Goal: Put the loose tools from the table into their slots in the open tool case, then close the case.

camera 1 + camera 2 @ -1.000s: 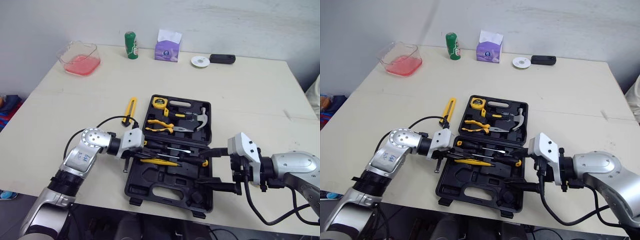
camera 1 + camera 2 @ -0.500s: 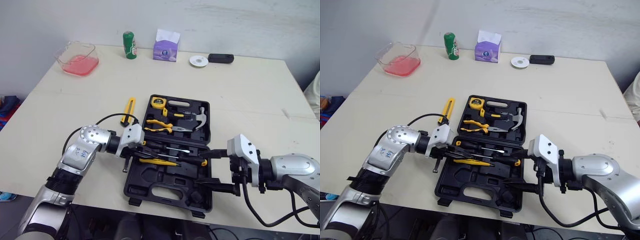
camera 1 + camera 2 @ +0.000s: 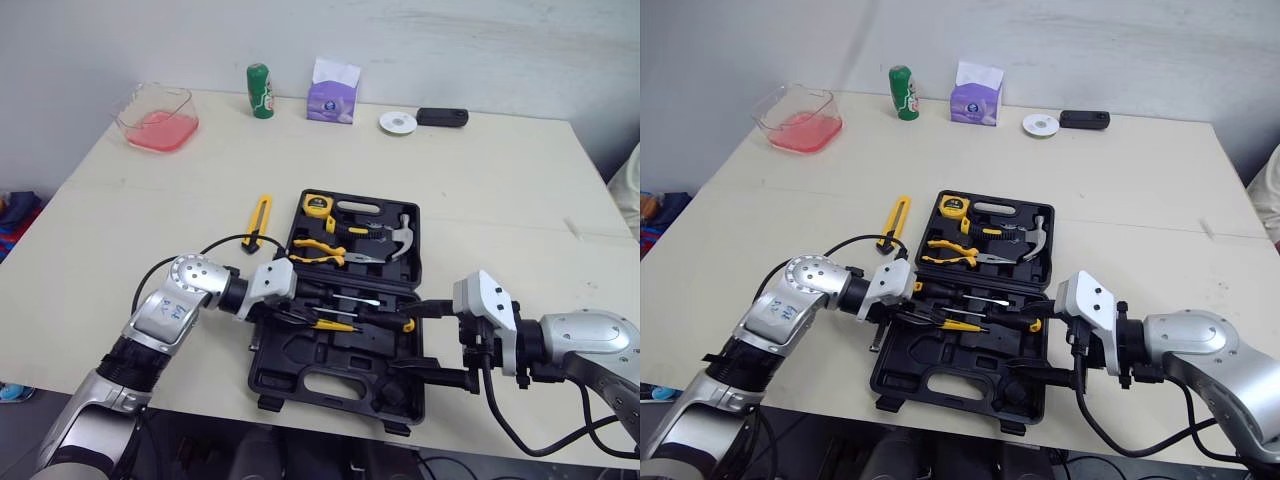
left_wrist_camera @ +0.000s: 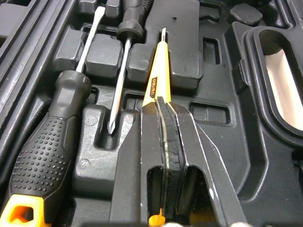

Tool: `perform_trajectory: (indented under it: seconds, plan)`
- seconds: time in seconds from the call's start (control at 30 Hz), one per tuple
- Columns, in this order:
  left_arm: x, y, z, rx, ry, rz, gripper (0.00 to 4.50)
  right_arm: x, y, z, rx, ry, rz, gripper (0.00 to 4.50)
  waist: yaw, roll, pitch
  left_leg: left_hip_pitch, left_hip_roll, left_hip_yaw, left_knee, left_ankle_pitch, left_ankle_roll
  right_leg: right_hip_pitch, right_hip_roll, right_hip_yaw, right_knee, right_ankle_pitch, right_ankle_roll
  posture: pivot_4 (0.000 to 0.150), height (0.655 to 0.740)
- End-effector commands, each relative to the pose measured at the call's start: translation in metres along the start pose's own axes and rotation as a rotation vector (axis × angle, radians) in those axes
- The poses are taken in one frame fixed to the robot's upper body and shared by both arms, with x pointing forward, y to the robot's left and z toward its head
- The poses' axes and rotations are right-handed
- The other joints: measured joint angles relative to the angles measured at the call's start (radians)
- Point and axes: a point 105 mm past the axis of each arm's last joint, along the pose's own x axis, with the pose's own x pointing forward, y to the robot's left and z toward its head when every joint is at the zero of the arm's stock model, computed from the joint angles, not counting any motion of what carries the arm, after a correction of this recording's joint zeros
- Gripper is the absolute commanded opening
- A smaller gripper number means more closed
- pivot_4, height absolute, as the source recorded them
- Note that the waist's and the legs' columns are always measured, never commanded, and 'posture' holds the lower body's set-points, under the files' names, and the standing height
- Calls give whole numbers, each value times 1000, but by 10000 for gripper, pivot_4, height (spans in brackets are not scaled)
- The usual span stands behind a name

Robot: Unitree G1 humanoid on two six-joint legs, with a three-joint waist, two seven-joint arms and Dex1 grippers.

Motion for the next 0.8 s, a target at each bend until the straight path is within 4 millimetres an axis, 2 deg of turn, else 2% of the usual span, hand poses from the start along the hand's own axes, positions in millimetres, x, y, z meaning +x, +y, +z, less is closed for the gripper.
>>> perform_trajectory:
  seconds: [0.03,0.27,0.37,0.47,0.6,0.8]
  plan:
    - [5,-7,-19,-31,97,-4,488,2,6,5,-46,-1,15,45000,0,0,0,0,0,0,0,0,0,0,0,0,0,0,0,1500,7244]
    - [9,-13,-49,-79,269,6,488,2,5,4,-46,2,11,45000,0,2,-5,3,0,0,0,0,1,3,0,0,0,0,0,1500,7244]
    - [8,-13,-50,-91,283,12,488,2,5,4,-46,2,11,45000,0,1,-8,7,0,0,-1,-1,1,7,0,0,-1,0,0,1500,7244]
    - [9,-11,-47,-123,267,33,488,1,5,3,-44,3,11,45000,-2,3,-13,19,1,0,-5,-4,1,19,0,1,-6,-1,-1,1500,7244]
    - [9,-16,-49,-141,284,14,488,1,5,3,-43,2,10,45000,-1,4,-17,19,1,0,-6,-4,1,19,-1,1,-6,-1,-2,1500,7244]
    - [3,-24,-63,-135,381,-20,488,2,3,3,-44,1,9,45000,-3,4,-22,20,1,0,-10,-4,1,19,-1,1,-7,-2,-3,1500,7244]
